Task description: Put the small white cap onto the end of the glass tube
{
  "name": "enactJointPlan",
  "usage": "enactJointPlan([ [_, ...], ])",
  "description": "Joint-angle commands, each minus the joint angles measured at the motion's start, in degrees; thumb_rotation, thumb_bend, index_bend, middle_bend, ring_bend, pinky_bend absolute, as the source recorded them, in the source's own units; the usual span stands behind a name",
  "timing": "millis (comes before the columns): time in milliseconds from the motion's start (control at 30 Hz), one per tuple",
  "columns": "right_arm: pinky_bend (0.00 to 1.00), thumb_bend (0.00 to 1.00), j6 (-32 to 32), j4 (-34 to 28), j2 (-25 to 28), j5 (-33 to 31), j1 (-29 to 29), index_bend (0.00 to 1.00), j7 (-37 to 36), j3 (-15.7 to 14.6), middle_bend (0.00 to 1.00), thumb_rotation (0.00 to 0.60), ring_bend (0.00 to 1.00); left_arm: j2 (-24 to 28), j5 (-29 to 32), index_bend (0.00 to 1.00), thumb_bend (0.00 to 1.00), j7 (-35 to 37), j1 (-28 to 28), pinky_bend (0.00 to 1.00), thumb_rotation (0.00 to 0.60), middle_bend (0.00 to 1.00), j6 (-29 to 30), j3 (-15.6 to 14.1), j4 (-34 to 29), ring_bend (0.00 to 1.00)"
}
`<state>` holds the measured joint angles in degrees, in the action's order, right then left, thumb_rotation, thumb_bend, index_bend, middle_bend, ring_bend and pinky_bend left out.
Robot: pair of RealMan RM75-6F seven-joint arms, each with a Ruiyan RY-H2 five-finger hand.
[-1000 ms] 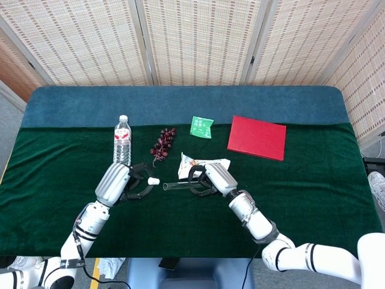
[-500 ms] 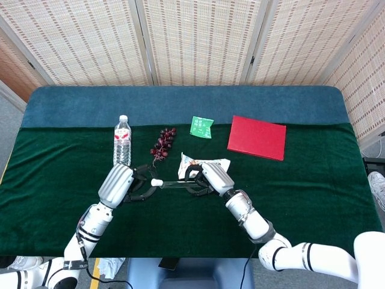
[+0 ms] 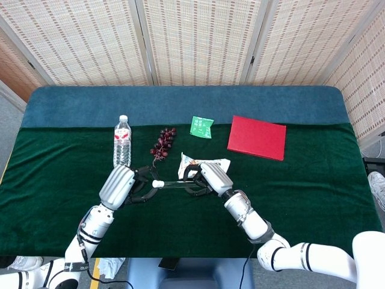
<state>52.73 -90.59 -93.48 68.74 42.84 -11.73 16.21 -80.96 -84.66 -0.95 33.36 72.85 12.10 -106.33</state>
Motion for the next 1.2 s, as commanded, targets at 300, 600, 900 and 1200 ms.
enactJointPlan([
  [300, 1.0, 0.86, 0.4, -0.1, 0.0, 0.3, -0.1, 0.9, -0.4, -0.1, 1.0, 0.6, 1.0, 0.2, -0.1, 0.66, 0.47, 0.2, -0.2, 0.86, 0.6, 1.0, 0.3, -0.3, -0.1, 0.86],
  [600, 1.0, 0.86, 0.7, -0.1, -0.2, 0.6, 0.0, 0.9, -0.8, 0.1, 1.0, 0.6, 1.0, -0.1, -0.2, 0.66, 0.47, 0.2, -0.2, 0.86, 0.6, 1.0, 0.4, -0.5, 0.0, 0.86],
  [900, 1.0, 0.86, 0.8, -0.1, -0.3, 0.8, 0.1, 0.9, -1.2, 0.1, 1.0, 0.6, 1.0, -0.4, 0.0, 0.66, 0.47, 0.0, -0.1, 0.86, 0.6, 1.0, 0.3, -0.5, 0.4, 0.86],
  [1200, 1.0, 0.86, 0.8, -0.8, -0.7, 0.3, 0.6, 0.9, -0.4, 0.6, 1.0, 0.6, 1.0, -1.1, 0.1, 0.66, 0.48, -0.4, 0.2, 0.86, 0.6, 1.0, 0.0, -0.6, 0.6, 0.86],
])
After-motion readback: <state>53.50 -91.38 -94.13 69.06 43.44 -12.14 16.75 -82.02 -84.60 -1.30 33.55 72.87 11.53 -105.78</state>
